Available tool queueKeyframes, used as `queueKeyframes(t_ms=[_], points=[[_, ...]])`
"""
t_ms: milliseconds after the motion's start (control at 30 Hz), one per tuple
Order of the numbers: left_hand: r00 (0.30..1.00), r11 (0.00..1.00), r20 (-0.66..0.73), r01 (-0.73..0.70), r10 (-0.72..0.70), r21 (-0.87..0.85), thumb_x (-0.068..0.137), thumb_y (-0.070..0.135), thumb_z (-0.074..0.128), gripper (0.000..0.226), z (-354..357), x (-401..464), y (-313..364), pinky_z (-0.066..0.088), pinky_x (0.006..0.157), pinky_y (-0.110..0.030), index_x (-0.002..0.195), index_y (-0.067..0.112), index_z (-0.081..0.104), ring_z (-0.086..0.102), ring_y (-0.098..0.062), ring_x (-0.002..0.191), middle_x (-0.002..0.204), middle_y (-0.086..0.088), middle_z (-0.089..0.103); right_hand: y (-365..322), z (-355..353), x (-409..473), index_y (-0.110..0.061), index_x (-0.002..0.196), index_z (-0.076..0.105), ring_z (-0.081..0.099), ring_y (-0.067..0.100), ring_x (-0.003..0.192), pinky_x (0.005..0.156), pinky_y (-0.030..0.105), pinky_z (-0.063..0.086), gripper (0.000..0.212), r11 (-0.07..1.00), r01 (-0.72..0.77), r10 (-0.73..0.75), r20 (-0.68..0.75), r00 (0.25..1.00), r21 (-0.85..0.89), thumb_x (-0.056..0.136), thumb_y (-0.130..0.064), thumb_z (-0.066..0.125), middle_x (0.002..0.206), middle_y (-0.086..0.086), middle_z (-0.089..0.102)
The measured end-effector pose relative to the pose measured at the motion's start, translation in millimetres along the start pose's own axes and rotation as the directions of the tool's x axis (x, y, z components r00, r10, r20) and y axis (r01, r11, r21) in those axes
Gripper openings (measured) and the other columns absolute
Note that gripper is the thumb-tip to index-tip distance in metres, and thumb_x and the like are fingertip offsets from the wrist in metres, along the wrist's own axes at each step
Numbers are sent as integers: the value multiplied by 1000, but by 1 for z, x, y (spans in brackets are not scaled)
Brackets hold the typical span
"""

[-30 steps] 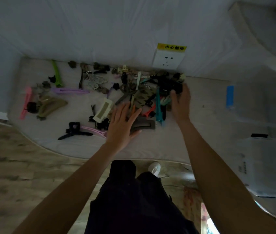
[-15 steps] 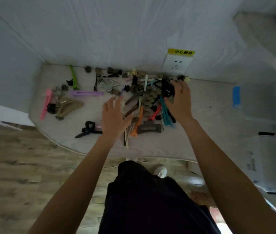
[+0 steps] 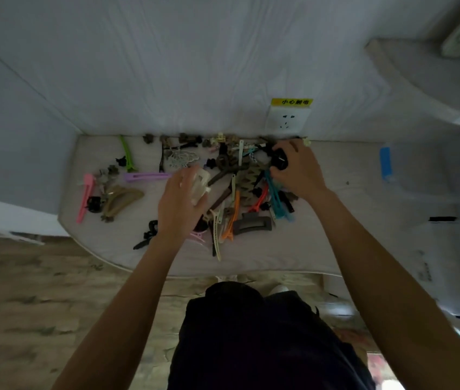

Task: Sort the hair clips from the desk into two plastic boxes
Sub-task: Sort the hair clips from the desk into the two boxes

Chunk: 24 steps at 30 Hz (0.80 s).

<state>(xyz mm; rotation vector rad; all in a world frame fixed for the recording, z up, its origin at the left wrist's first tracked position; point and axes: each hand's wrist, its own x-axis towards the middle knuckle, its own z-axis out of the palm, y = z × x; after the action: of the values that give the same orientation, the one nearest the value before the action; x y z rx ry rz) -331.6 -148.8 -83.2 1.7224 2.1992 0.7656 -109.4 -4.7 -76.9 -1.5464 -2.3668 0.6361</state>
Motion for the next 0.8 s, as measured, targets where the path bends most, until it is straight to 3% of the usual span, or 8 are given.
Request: queueKeyframes(t_ms=[67,133,200,267,333,500,667,800], points=[[996,991,19,-89,87,96,80,21,68,55,-2,1,15,51,80,-40,130,16,46,53,-29,112,124,-10,54,-2,-17,-20,-16,124,50,51,27,108,88,37,44,45,993,-46,46,0,999,104,83,-30,63,124,11,51],[991,984,32,-129,126,120,80,23,69,55,-2,5,35,51,80,-38,130,17,47,54,-28,112,124,-9,56,-1,-33,-45,-17,122,49,56,20,100,83,31,47,41,931,-164,174,-2,985,327,86,-31,62,114,5,57],[995,997,73,-72,74,-37,83,28,66,53,6,11,70,48,80,-31,131,21,46,55,-22,110,124,-5,56,11,-53,-76,-15,115,52,61,13,88,78,22,53,32,773,-264,324,-1,946,576,88,-29,61,105,2,58],[985,951,174,50,4,-305,85,33,64,51,17,19,111,49,84,-27,131,25,44,58,-13,107,123,1,58,28,-69,-102,-15,106,54,63,12,86,84,31,56,23,637,-297,438,-17,899,711,88,-28,60,101,3,60],[959,843,280,126,30,-524,85,30,65,50,37,24,160,53,81,-22,130,24,44,62,-4,98,116,5,61,54,-90,-125,-17,102,55,63,19,94,91,45,53,19,601,-312,521,-64,851,736,88,-29,60,100,4,61],[932,655,352,211,91,-726,78,22,74,59,101,40,273,51,68,-12,127,13,43,62,8,78,105,6,58,112,-142,-159,-10,109,54,63,20,88,87,46,53,27,550,-306,675,-198,711,777,89,-28,59,94,0,61],[961,771,275,164,16,-616,78,31,71,50,155,64,332,47,70,-10,120,17,49,62,-8,83,108,0,64,157,-173,-156,-22,95,52,66,28,93,84,50,54,14,533,-304,704,-215,677,789,89,-33,59,99,7,63],[968,971,195,-118,159,-206,82,39,64,49,184,66,321,39,93,-32,124,19,51,50,-22,115,122,-2,61,174,-182,-139,-17,98,51,65,28,94,86,53,52,23,561,-293,675,-223,703,774,88,-36,59,96,7,62]])
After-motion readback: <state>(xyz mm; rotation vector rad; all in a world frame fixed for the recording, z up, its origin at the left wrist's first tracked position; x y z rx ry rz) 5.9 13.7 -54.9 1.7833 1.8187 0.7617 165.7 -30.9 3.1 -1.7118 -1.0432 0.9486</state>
